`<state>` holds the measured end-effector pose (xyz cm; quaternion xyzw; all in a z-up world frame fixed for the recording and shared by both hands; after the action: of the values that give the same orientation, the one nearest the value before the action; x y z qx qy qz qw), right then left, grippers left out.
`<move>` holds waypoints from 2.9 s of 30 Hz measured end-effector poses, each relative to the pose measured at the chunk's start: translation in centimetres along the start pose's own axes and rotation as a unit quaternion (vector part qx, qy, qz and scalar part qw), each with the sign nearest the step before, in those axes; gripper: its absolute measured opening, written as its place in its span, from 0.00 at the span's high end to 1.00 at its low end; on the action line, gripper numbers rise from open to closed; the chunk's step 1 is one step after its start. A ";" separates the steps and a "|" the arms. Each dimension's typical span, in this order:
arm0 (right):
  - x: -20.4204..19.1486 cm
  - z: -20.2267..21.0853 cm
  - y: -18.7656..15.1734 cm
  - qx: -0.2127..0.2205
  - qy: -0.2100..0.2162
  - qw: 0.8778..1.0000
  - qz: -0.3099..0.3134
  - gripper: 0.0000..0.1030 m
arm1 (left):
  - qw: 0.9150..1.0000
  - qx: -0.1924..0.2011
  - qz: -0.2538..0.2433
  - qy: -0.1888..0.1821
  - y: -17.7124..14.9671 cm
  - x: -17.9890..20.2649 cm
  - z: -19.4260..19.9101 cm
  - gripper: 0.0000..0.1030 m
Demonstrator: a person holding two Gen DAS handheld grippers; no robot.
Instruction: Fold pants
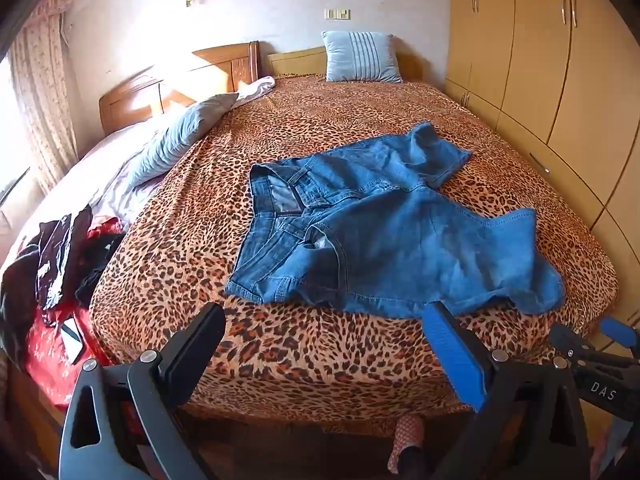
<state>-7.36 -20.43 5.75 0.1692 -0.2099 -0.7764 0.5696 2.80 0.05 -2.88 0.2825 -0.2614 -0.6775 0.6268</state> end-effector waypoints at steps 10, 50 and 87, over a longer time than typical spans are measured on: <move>0.6 1.6 0.8 0.048 0.003 0.999 0.025 0.02 | 0.999 -0.012 0.042 0.023 -1.1 -0.8 -1.5 0.04; 2.1 1.9 0.0 0.057 0.002 0.998 -0.006 0.02 | 0.999 -0.024 0.048 0.010 -0.6 -0.2 -1.0 0.03; 2.5 1.5 0.1 0.049 -0.008 0.999 -0.001 0.02 | 0.998 -0.043 0.055 -0.001 -0.6 0.1 -2.2 0.03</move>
<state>-8.79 -22.68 6.97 0.1909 -0.2517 -0.7672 0.5582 3.93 0.03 -4.89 0.2396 -0.2479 -0.6530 0.6743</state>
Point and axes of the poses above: each gripper's, at about its wrist camera, not at the fingertips, and z roughly against the way its jaws point, x to its right, y to its top, the point moved 4 cm from there along -z, roughly the way its jaws point
